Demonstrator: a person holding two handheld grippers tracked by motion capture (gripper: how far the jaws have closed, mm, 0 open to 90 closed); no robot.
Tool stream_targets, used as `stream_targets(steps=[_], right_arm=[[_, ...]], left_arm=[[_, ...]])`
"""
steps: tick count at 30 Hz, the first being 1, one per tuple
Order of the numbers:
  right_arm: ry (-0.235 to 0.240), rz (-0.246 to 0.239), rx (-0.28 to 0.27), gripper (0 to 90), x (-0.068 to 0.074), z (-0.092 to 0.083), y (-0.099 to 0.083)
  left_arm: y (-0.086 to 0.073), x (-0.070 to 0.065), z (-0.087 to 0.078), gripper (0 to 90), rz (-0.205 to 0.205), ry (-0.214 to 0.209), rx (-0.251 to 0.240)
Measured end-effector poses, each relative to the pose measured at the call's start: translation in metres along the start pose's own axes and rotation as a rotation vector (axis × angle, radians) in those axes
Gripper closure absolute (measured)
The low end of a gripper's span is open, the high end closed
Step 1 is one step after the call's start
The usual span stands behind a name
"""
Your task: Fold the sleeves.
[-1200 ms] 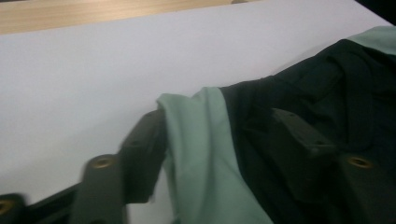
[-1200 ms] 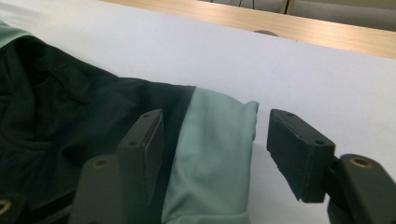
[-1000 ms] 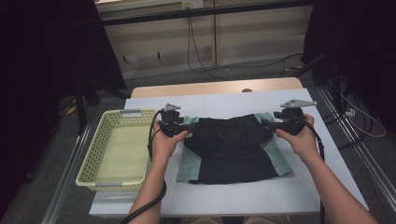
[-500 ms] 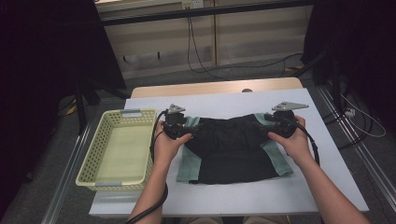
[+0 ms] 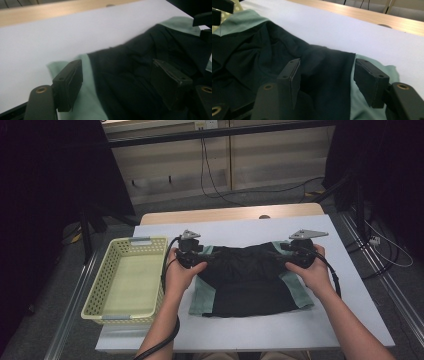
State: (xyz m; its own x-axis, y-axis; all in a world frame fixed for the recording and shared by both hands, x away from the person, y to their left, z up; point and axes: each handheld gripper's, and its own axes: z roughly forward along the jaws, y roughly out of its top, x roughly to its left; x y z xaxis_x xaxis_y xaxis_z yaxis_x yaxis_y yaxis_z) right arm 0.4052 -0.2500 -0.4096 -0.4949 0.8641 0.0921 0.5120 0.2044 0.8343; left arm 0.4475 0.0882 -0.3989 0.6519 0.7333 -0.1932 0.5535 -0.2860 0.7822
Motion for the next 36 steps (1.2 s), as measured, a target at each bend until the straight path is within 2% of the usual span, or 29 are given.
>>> stream_targets(steps=[6, 7, 8, 10, 11, 14, 17, 19, 25, 28, 32, 36], right_arm=[[0.015, -0.009, 0.021, 40.3, 0.004, 0.003, -0.001], [0.025, -0.016, 0.027, 44.3, 0.005, 0.004, -0.002], [0.025, -0.016, 0.027, 44.3, 0.005, 0.004, -0.002], [0.037, -0.016, 0.032, 48.5, 0.005, 0.003, -0.003], [0.045, -0.016, 0.032, 50.7, 0.005, 0.003, -0.004], [0.070, -0.002, 0.036, 54.7, 0.006, 0.003, -0.009], [0.089, -0.009, 0.051, 55.5, 0.008, 0.002, -0.016], [0.097, -0.013, 0.056, 55.9, 0.009, 0.000, -0.019], [0.124, -0.025, 0.062, 59.5, 0.013, -0.008, -0.025], [0.130, -0.038, 0.069, 62.0, 0.014, -0.012, -0.027], [0.146, -0.042, 0.059, 70.0, 0.013, -0.018, -0.031], [0.147, -0.047, 0.053, 73.5, 0.013, -0.025, -0.036]], left_arm=[[-0.013, -0.006, 0.015, 33.4, 0.023, -0.028, 0.043], [-0.015, -0.007, 0.017, 38.5, 0.021, -0.033, 0.047], [-0.017, -0.007, 0.018, 38.5, 0.027, -0.037, 0.054], [-0.020, -0.006, 0.019, 44.1, 0.029, -0.036, 0.075], [-0.022, -0.006, 0.019, 49.2, 0.027, -0.042, 0.076], [-0.025, -0.006, 0.017, 56.4, 0.029, -0.048, 0.082], [-0.028, -0.008, 0.014, 69.2, 0.032, -0.091, 0.068], [-0.030, -0.009, 0.011, 72.8, 0.060, -0.112, 0.078], [-0.037, -0.012, 0.006, 79.0, 0.043, -0.123, 0.055], [-0.039, -0.015, 0.003, 79.2, 0.053, -0.121, 0.044], [-0.042, -0.019, -0.001, 80.4, 0.067, -0.118, 0.034], [-0.047, -0.023, -0.003, 80.4, 0.057, -0.119, 0.019]])
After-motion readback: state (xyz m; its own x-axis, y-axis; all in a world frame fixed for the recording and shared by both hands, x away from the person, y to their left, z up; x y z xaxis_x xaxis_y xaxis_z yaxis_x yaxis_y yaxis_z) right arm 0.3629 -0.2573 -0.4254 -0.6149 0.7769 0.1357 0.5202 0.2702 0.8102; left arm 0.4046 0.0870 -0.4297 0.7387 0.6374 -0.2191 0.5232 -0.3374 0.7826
